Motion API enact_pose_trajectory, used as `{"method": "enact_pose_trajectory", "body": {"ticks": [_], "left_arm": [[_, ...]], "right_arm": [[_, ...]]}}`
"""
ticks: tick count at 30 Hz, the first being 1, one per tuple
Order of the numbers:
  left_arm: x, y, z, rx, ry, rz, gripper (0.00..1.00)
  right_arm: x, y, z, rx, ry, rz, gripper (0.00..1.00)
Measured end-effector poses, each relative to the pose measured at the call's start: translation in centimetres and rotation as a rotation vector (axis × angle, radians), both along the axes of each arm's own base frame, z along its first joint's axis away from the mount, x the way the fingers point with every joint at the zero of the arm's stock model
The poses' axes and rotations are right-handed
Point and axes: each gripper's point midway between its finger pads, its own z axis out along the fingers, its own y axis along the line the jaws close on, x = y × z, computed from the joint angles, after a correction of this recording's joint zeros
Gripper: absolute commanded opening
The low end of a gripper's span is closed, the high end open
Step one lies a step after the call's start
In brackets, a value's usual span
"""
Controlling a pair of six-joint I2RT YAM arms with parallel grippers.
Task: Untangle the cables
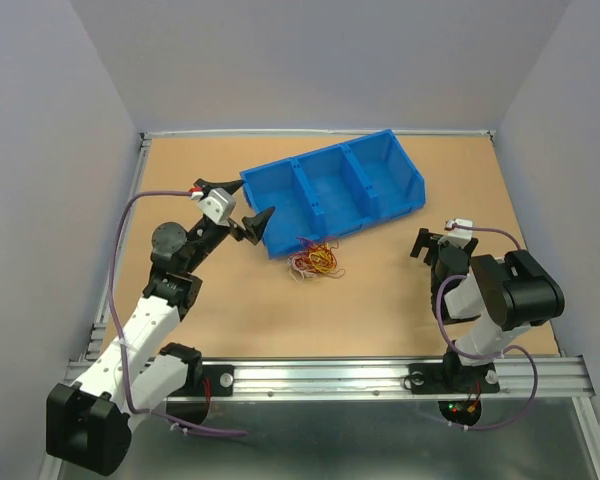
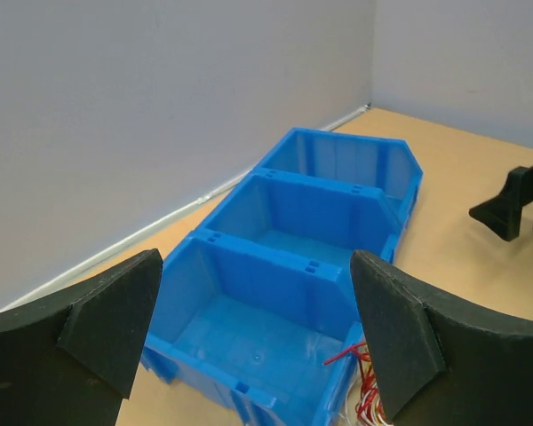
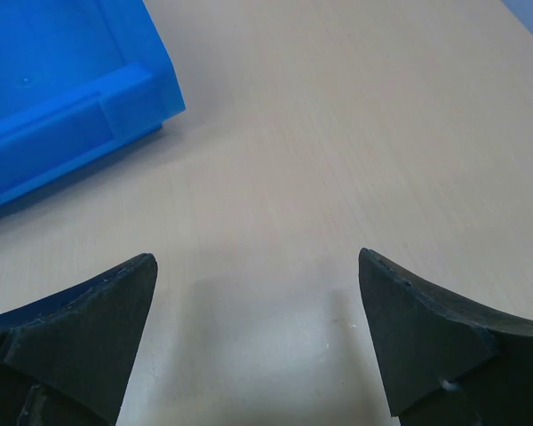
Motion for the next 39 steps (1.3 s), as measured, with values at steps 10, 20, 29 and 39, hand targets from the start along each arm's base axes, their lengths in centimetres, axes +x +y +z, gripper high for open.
{"method": "enact_pose_trajectory", "body": {"ticks": [10,20,29,39], "left_arm": [[1.2,-4.4,-4.9,0.16,0.11,-0.17,0.99],[-0.9,-11.8,-11.4,0.442,0.213,-0.351,0.99],[-1.3,-14.3,-19.6,0.716,0.328,-0.359,0.97],[1.2,-12.9,-21.3,0.808,0.377,-0.224,0.64]], "right_arm": [[0.0,0.0,0.0,0.001,0.0,0.001,1.0],[-0.7,0.2,1.0,-0.001,-0.025,0.009,1.0],[-5.1,3.1,19.5,0.238,-0.665,0.167,1.0],[-10.5,4.1,26.9,0.476,-0.945,0.308,0.92]]}}
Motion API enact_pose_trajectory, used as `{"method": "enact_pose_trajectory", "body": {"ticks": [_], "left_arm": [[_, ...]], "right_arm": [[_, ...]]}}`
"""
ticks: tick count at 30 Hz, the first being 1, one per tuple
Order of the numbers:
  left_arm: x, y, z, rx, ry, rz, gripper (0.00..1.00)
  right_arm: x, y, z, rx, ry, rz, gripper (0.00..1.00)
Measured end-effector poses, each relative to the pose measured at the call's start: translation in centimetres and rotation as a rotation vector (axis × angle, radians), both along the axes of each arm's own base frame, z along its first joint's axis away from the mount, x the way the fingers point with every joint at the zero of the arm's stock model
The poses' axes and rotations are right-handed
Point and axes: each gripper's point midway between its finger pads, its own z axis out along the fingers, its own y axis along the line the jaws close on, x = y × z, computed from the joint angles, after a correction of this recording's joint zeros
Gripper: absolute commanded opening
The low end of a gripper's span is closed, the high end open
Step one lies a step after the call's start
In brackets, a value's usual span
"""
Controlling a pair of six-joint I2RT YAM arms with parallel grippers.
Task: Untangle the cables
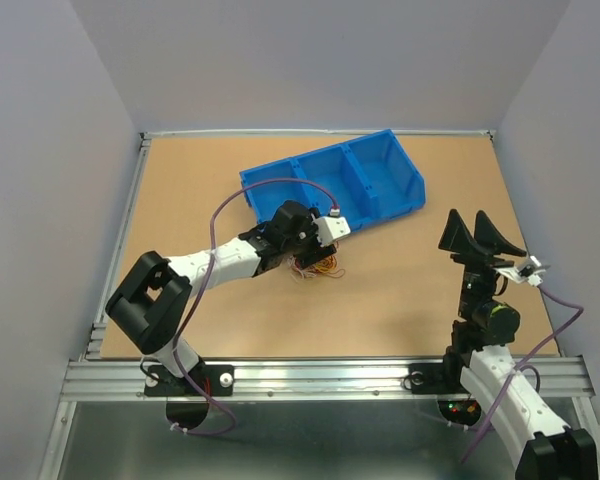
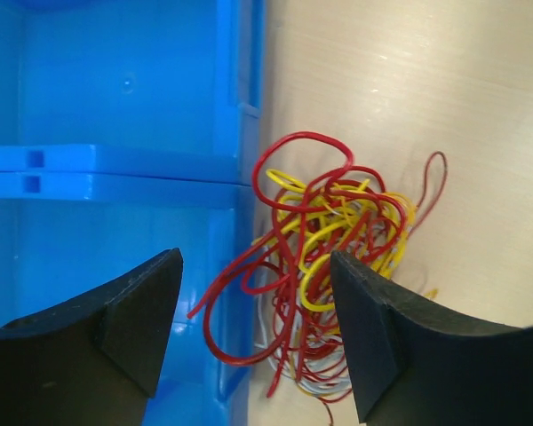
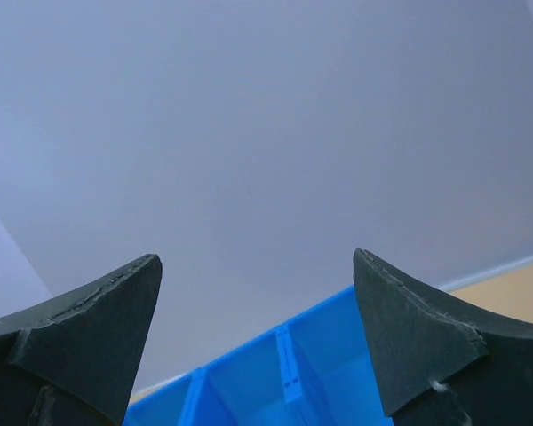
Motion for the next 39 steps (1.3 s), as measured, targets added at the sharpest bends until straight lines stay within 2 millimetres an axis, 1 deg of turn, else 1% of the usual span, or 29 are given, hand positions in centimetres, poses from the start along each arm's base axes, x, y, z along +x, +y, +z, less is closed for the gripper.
{"method": "enact_pose_trajectory", "body": {"ticks": [1,2,4,5,6,7,8,9,11,12,14,15,16,17,18,20,22,26,28,32,34,39], "left_arm": [[0.3,0.0,0.0,0.004,-0.004,0.01,0.59],[0.6,0.0,0.1,0.01,-0.01,0.019,0.46],[0.9,0.1,-0.1,0.022,-0.014,0.029,0.3],[1.0,0.1,-0.3,0.027,-0.01,0.036,0.12],[1.1,0.1,-0.5,0.032,-0.008,0.039,0.05],[1.2,0.1,-0.7,0.04,-0.004,0.037,0.0],[1.2,0.1,-1.0,0.047,0.002,0.039,0.0],[1.1,0.2,-1.3,0.055,0.008,0.038,0.0],[0.9,0.3,-1.6,0.065,0.018,0.035,0.0],[0.8,0.3,-1.6,0.065,0.021,0.033,0.0],[0.7,0.2,-1.6,0.063,0.025,0.027,0.0],[0.6,0.2,-1.6,0.061,0.028,0.025,0.0],[0.5,0.2,-1.4,0.058,0.031,0.021,0.0],[0.4,0.2,-1.2,0.052,0.033,0.019,0.0],[0.2,0.2,-0.6,0.037,0.036,0.013,0.0],[0.0,0.3,0.6,0.009,0.033,0.008,0.0],[-0.1,0.3,2.6,-0.043,0.021,0.002,0.0],[-0.3,0.4,5.8,-0.127,-0.005,-0.015,0.0],[-0.5,0.4,6.8,-0.154,-0.01,-0.025,0.0],[-1.3,0.1,7.3,-0.177,0.005,-0.056,0.0],[-1.7,0.0,7.4,-0.183,0.017,-0.068,0.0],[-2.6,-0.1,8.3,-0.21,0.03,-0.091,0.0]], "right_arm": [[0.2,0.3,-0.4,-0.008,0.017,0.012,0.92],[0.6,0.7,-1.0,-0.024,0.045,0.028,0.91],[1.3,1.5,-2.4,-0.055,0.101,0.056,0.89],[1.7,1.9,-3.0,-0.073,0.128,0.074,0.86],[2.4,2.7,-4.3,-0.101,0.176,0.103,0.83],[3.0,3.4,-5.8,-0.128,0.233,0.134,0.81],[3.5,4.0,-7.0,-0.15,0.272,0.162,0.77],[4.1,5.1,-9.2,-0.187,0.347,0.21,0.76],[4.8,6.6,-12.5,-0.235,0.456,0.288,0.77],[4.9,7.5,-14.3,-0.262,0.512,0.336,0.8],[4.6,9.8,-18.4,-0.322,0.64,0.463,0.87],[4.3,10.6,-19.4,-0.346,0.668,0.505,0.87],[3.9,12.3,-20.8,-0.386,0.712,0.578,0.86],[3.6,13.5,-21.5,-0.411,0.731,0.627,0.86],[3.2,15.1,-22.0,-0.459,0.738,0.688,0.86],[2.9,16.9,-22.2,-0.512,0.732,0.755,0.86],[2.6,18.6,-21.9,-0.574,0.698,0.819,0.86],[2.0,20.9,-22.0,-0.657,0.661,0.883,0.83],[1.9,22.0,-22.3,-0.689,0.656,0.908,0.81],[2.0,24.6,-22.5,-0.75,0.625,0.946,0.81],[2.5,26.0,-22.5,-0.771,0.609,0.946,0.8],[3.7,28.2,-23.2,-0.805,0.602,0.917,0.77]]}}
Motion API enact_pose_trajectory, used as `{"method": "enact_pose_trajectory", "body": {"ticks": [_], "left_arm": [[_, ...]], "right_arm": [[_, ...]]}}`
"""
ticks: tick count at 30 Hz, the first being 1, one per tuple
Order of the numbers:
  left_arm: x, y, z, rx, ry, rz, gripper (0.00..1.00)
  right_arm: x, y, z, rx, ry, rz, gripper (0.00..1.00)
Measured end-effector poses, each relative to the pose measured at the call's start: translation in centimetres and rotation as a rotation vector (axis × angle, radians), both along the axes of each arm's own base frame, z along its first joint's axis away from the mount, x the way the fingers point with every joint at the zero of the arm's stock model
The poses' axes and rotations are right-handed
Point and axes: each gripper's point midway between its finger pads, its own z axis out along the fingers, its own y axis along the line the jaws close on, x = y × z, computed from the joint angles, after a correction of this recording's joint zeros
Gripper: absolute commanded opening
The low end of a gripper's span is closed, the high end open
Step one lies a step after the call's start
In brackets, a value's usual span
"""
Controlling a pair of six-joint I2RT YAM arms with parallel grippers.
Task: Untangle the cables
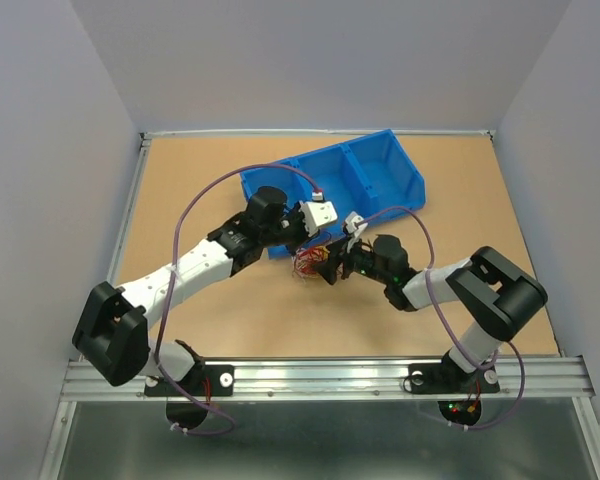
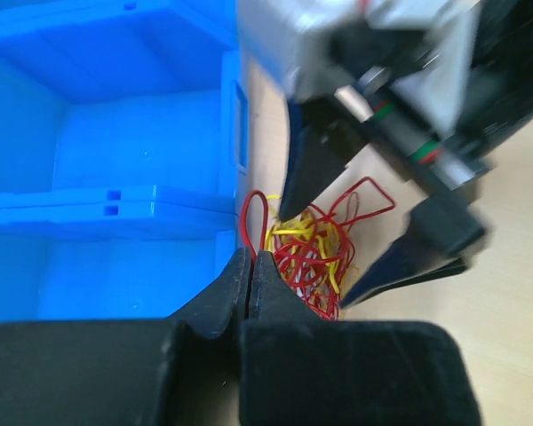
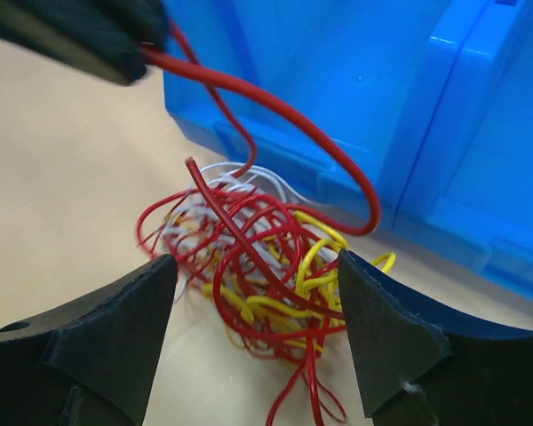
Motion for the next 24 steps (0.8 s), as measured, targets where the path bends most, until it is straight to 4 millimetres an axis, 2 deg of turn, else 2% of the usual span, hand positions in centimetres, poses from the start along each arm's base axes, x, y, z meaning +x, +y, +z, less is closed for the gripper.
{"method": "enact_pose_trajectory", "body": {"ticks": [3,7,9,12,13,14,16,18,19,20,22,24], "left_arm": [[-0.6,0.1,1.2,-0.029,-0.003,-0.006,0.0],[-1.3,0.3,2.9,-0.07,0.017,0.009,0.0],[-1.4,0.2,5.4,-0.11,0.02,0.023,0.0],[-1.1,-0.4,11.3,-0.196,-0.001,0.039,0.0],[-1.1,-0.4,14.1,-0.231,-0.018,0.043,0.0],[-1.1,-0.5,16.9,-0.269,-0.04,0.046,0.0],[-1.4,-0.3,23.3,-0.36,-0.107,0.045,0.0],[-2.2,0.4,30.1,-0.466,-0.185,0.047,0.0],[-2.6,0.8,32.2,-0.5,-0.211,0.046,0.0],[-3.3,1.4,34.8,-0.551,-0.237,0.047,0.0],[-4.3,2.1,37.1,-0.602,-0.264,0.043,0.0],[-5.1,2.6,38.0,-0.632,-0.263,0.037,0.0]], "right_arm": [[0.7,1.0,-0.7,-0.018,-0.011,-0.008,0.73],[1.3,1.1,-1.4,-0.034,-0.015,-0.031,0.66],[1.5,1.2,-1.0,-0.024,-0.029,-0.04,0.61],[1.9,1.3,-0.3,0.001,-0.052,-0.051,0.56],[1.9,1.4,-0.1,0.008,-0.058,-0.054,0.54],[2.0,1.4,0.1,0.013,-0.064,-0.056,0.49],[2.1,1.4,0.1,0.017,-0.069,-0.058,0.42],[2.2,1.4,0.1,0.02,-0.071,-0.061,0.3],[2.2,1.4,0.1,0.021,-0.07,-0.064,0.26],[2.2,1.4,0.2,0.021,-0.075,-0.065,0.17],[2.3,1.3,0.3,0.023,-0.079,-0.069,0.08],[2.1,0.9,0.3,0.021,-0.08,-0.08,0.09]]}}
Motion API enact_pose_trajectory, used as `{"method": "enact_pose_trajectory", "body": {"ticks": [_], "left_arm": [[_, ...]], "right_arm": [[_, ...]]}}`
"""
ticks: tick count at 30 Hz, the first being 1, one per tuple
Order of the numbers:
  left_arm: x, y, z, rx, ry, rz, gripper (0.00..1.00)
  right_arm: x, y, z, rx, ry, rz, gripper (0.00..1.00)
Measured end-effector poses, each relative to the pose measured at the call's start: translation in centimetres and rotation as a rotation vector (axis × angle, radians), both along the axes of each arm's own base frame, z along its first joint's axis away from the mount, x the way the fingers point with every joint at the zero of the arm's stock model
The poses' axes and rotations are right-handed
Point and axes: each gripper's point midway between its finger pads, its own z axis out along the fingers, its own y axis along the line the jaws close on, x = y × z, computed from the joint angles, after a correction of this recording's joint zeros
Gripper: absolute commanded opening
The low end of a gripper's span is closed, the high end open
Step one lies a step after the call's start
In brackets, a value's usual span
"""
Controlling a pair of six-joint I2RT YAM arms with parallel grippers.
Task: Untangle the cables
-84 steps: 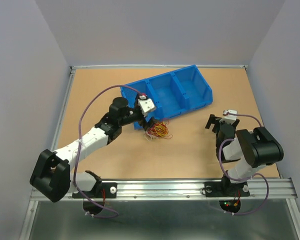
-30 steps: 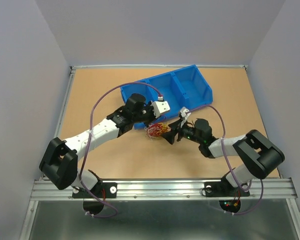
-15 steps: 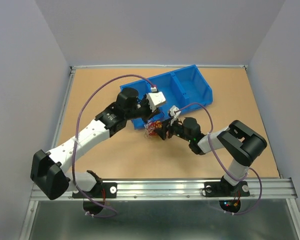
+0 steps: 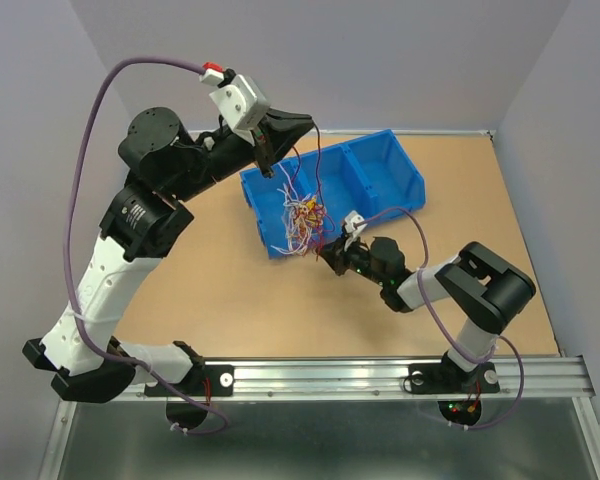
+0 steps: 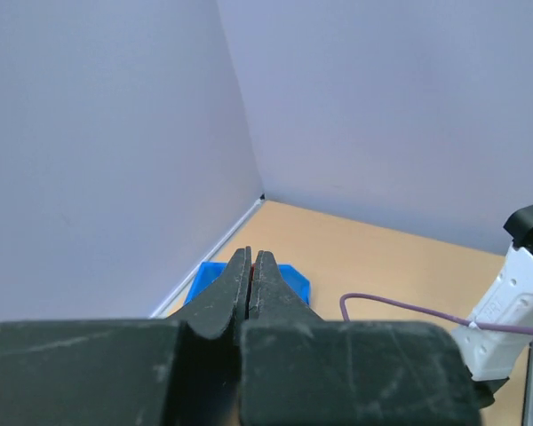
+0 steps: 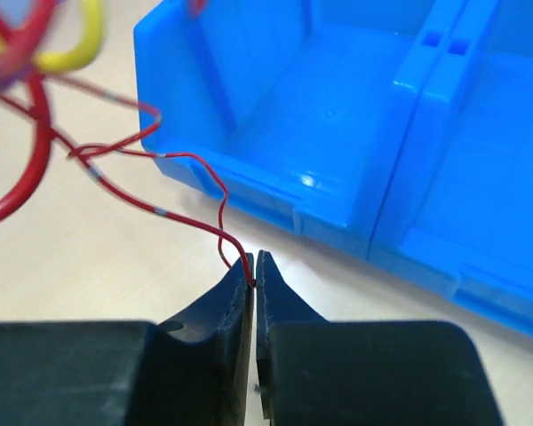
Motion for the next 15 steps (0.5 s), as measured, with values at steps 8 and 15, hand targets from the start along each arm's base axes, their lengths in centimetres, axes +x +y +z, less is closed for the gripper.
{"method": "enact_pose_trajectory", "body": {"ticks": [8,15], "left_arm": [[0.6,-1.9,-6.2,0.063,0.131,-0.06,0.0],[0.0,-3.4,-14.4,0.175,0.221,-0.152,0.0]], "right_arm": [[-3.3,-3.3,3.1,0.041,-0.073,-0.02,0.88],[-7.4,-4.1,8.7,0.163,-0.198,0.094,0.93]]}}
